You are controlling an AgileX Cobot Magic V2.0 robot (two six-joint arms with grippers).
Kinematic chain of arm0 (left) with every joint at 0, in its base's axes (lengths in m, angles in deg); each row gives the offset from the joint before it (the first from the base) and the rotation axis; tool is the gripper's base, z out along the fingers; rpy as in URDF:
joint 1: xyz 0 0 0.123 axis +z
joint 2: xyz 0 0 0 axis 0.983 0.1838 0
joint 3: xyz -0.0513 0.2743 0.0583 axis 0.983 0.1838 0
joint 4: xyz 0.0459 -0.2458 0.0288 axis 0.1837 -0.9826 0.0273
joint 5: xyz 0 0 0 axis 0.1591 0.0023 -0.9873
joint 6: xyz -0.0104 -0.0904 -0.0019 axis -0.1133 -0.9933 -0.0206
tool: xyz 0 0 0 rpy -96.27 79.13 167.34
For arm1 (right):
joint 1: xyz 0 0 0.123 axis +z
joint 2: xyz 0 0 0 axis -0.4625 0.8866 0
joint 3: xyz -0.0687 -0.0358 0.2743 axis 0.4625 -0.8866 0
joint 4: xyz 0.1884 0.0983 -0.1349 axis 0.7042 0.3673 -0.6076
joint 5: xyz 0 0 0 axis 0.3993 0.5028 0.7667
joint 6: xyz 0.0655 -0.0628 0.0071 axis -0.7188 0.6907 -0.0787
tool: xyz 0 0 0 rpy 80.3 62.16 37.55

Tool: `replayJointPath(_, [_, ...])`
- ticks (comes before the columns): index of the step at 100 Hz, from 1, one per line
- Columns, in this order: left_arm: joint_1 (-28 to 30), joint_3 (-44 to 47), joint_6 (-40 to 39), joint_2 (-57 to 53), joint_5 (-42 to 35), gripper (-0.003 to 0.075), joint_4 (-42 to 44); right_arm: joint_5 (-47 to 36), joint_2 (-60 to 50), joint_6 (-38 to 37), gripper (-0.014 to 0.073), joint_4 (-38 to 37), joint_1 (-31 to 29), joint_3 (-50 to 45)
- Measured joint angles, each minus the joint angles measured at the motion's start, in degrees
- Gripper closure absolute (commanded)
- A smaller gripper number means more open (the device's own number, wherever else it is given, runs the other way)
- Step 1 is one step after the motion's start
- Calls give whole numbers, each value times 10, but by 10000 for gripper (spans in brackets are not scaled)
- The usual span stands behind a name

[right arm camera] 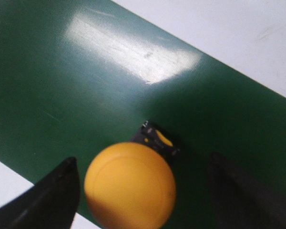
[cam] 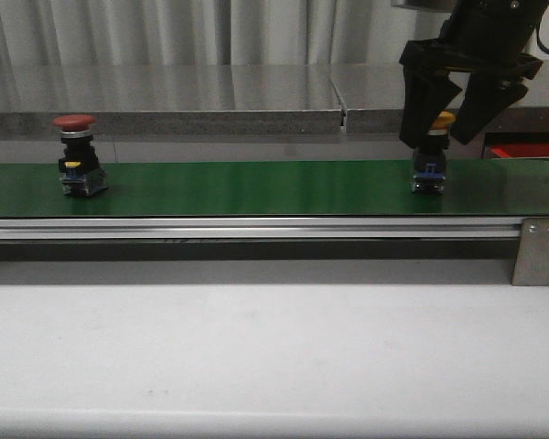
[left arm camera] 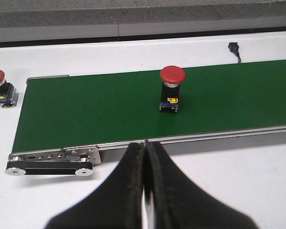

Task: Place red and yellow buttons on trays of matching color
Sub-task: 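Lower the right gripper onto the yellow button on the belt and grasp, then carry the yellow button into the yellow tray and open the right gripper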

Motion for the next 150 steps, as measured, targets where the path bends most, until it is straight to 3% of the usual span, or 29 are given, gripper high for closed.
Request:
replayJointPath(14, [0,0,0,0,0,741,0,-3,5,0,472,-1,0,1])
replayJointPath(21, [0,0,0,0,0,741,0,-7,5,0,526,-2,0,2])
replayJointPath(68, [0,0,0,0,0,741,0,-23,-69,-7,531,-3,-13,-20])
replayJointPath(110, [0,0,0,0,0,741,0,-48,-200,-23,531,-3,-92,-157])
replayJointPath(150, [0,0,0,0,0,741,0,-67,-271,-45,531,-3,-205,-268])
